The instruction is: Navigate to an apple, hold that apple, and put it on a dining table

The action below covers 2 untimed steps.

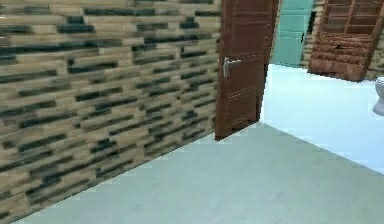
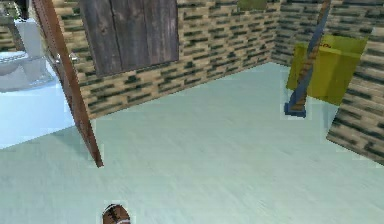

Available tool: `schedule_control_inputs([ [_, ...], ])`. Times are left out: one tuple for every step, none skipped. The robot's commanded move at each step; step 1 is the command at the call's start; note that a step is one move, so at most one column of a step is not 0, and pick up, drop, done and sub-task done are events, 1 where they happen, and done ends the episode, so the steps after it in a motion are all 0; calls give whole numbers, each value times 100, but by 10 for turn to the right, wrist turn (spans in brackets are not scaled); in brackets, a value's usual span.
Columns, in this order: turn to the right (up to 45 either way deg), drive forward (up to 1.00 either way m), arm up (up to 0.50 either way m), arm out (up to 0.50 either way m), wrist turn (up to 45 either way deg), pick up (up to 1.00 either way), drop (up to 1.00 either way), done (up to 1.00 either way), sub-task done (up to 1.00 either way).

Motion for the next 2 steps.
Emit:
schedule_control_inputs([
  [60,0,0,0,0,0,0,0,0],
  [0,70,0,0,0,0,0,0,0],
])
